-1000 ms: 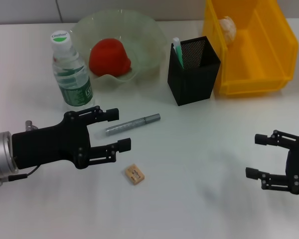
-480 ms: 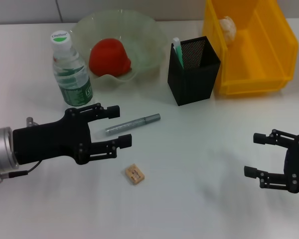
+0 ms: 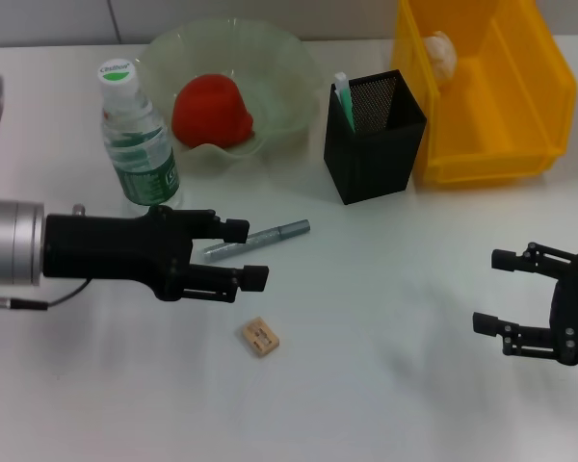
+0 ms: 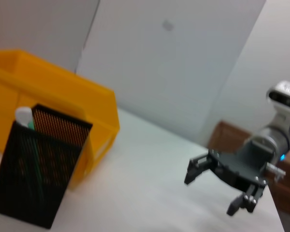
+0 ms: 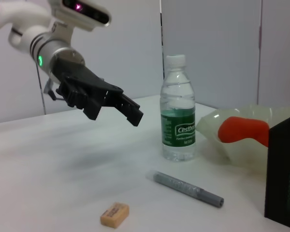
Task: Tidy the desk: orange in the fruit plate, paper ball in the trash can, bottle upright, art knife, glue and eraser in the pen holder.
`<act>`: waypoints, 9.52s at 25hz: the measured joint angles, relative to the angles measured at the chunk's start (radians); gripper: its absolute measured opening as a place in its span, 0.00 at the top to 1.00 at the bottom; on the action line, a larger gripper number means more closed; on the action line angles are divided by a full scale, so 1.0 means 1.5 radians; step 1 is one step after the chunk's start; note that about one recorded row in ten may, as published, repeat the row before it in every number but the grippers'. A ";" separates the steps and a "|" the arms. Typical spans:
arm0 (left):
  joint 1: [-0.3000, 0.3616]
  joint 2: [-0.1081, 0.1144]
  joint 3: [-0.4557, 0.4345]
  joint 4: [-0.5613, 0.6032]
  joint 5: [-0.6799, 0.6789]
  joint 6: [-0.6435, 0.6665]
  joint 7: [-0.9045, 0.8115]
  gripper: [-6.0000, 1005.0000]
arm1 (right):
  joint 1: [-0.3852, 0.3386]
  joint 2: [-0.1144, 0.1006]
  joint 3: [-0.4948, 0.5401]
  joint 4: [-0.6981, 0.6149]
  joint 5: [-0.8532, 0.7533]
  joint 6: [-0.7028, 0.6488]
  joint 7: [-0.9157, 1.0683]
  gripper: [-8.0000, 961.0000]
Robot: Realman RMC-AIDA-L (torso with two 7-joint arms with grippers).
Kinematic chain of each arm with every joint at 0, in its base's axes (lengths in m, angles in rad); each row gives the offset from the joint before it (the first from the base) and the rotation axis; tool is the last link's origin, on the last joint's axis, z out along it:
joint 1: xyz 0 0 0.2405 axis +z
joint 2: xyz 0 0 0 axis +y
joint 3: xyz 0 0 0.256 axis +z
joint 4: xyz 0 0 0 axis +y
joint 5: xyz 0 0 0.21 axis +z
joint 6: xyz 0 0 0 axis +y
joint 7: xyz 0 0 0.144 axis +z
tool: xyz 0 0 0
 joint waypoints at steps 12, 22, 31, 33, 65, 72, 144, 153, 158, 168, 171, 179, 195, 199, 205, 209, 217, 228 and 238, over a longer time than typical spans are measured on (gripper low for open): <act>-0.067 -0.003 0.255 0.300 0.057 0.005 -0.387 0.28 | 0.003 0.000 0.015 -0.005 0.000 0.000 0.000 0.16; -0.192 -0.010 0.439 0.345 0.213 -0.016 -0.681 0.29 | 0.007 0.000 0.023 -0.004 0.000 0.004 -0.001 0.16; -0.238 -0.010 0.538 0.338 0.233 -0.022 -0.809 0.29 | 0.012 0.000 0.023 -0.004 0.000 0.010 -0.001 0.16; -0.239 -0.009 0.549 0.337 0.233 -0.023 -0.816 0.29 | 0.013 0.000 0.023 -0.004 0.000 0.011 0.001 0.16; -0.231 -0.009 0.692 0.279 0.253 -0.136 -0.846 0.32 | 0.020 0.000 0.023 -0.004 0.000 0.017 0.013 0.16; -0.222 -0.009 0.718 0.276 0.254 -0.151 -0.844 0.32 | 0.022 0.000 0.023 -0.004 0.000 0.018 0.016 0.16; -0.217 -0.009 0.778 0.286 0.285 -0.179 -0.821 0.56 | 0.034 -0.003 0.023 -0.005 0.000 0.026 0.038 0.17; -0.216 -0.009 0.766 0.293 0.287 -0.178 -0.819 0.60 | 0.036 -0.004 0.023 -0.006 0.000 0.026 0.040 0.17; -0.205 -0.009 0.740 0.311 0.289 -0.177 -0.811 0.60 | 0.036 -0.004 0.023 -0.004 0.000 0.026 0.041 0.18; -0.091 -0.005 0.550 0.373 0.160 -0.178 -0.617 0.59 | 0.036 -0.004 0.022 0.000 0.000 0.020 0.041 0.18; -0.057 -0.005 0.500 0.367 0.105 -0.184 -0.532 0.59 | 0.036 -0.004 0.020 0.004 0.000 0.023 0.041 0.18; 0.035 -0.004 0.369 0.187 -0.181 -0.222 -0.161 0.58 | 0.038 -0.004 0.018 0.007 0.000 0.023 0.041 0.19; 0.038 -0.009 0.308 -0.238 -0.517 -0.149 0.457 0.57 | 0.043 -0.003 0.018 0.007 -0.001 0.024 0.042 0.20; 0.024 -0.009 0.312 -0.324 -0.568 -0.123 0.588 0.57 | 0.044 -0.002 0.018 0.007 -0.001 0.025 0.042 0.20; 0.021 -0.009 0.312 -0.326 -0.571 -0.122 0.590 0.57 | 0.046 -0.002 0.020 0.007 0.000 0.025 0.042 0.20; 0.018 -0.009 0.312 -0.327 -0.571 -0.122 0.587 0.56 | 0.049 -0.001 0.020 0.007 0.000 0.025 0.045 0.21; 0.017 -0.009 0.312 -0.328 -0.568 -0.115 0.586 0.56 | 0.052 -0.001 0.018 0.007 0.000 0.022 0.058 0.21; 0.017 -0.007 0.327 -0.325 -0.560 -0.104 0.572 0.55 | 0.053 -0.001 0.017 0.007 -0.002 0.021 0.063 0.22; 0.016 0.007 0.423 -0.278 -0.556 -0.092 0.487 0.55 | 0.053 -0.003 0.016 0.007 -0.005 0.012 0.075 0.22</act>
